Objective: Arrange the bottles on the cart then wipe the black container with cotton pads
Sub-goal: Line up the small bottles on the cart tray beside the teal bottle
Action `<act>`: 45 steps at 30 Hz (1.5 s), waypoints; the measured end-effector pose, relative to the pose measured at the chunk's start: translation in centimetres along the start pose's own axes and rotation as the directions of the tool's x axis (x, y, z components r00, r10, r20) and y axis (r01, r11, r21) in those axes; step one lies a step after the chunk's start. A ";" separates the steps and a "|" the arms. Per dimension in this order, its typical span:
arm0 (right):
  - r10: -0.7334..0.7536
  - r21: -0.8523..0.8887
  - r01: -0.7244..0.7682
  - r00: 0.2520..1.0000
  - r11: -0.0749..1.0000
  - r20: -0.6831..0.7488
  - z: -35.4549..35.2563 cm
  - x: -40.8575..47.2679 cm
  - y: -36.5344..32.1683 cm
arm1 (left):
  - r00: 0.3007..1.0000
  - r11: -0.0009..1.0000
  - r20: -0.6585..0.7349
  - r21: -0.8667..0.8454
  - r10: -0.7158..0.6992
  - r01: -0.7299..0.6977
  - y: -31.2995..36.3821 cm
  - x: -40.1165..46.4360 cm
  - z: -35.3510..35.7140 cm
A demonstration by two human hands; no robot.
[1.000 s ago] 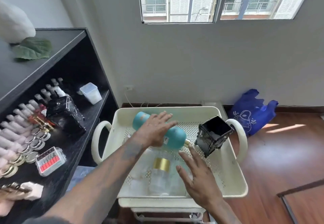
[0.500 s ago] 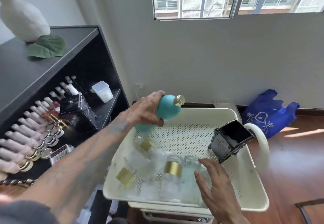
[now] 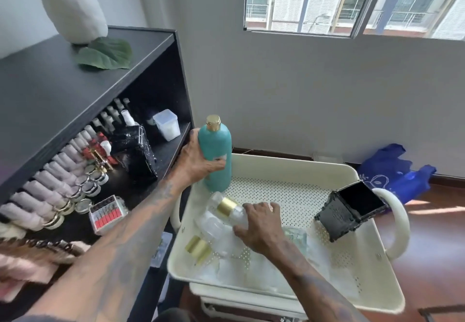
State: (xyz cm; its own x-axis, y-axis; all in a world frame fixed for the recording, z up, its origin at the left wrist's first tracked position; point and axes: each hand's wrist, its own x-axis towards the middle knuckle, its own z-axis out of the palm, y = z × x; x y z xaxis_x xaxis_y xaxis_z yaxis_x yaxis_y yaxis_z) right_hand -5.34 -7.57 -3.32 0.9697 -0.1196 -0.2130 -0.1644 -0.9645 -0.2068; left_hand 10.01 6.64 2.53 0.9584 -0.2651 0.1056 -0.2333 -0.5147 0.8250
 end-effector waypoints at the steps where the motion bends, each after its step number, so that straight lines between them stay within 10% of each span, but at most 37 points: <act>1: -0.022 0.006 0.022 0.999 1.000 -0.025 -0.2 0.0 0.1 | 1.000 1.000 0.002 -0.009 0.001 -0.001 -0.2 0.1 0.0; 25: 0.053 0.409 -0.003 0.993 0.913 -0.110 -6.8 4.8 1.6 | 0.996 0.998 0.062 0.039 -0.061 0.059 -0.2 -0.2 -0.5; 33: -0.202 0.060 0.206 0.978 0.977 -0.057 -2.1 -9.1 4.1 | 0.970 0.891 -0.111 0.429 0.217 -0.150 1.1 -13.1 -2.2; 38: -0.189 0.017 0.189 0.982 0.982 -0.005 -2.3 -8.9 3.2 | 0.928 0.565 0.255 0.823 -0.273 -0.059 0.4 -18.5 0.2; 45: 0.226 0.158 -0.239 0.970 0.958 0.095 -3.2 -6.6 1.5 | 0.922 0.575 0.184 0.817 -0.339 0.048 -0.1 -16.6 2.3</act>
State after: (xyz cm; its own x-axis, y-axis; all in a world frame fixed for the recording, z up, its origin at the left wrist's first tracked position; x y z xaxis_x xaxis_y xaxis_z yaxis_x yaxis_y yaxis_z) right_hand -11.36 -8.93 0.81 0.8859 -0.3111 -0.3442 -0.4173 -0.8585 -0.2981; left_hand -6.28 9.17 -0.57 0.9330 -0.2201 -0.2847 -0.2220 -0.9747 0.0258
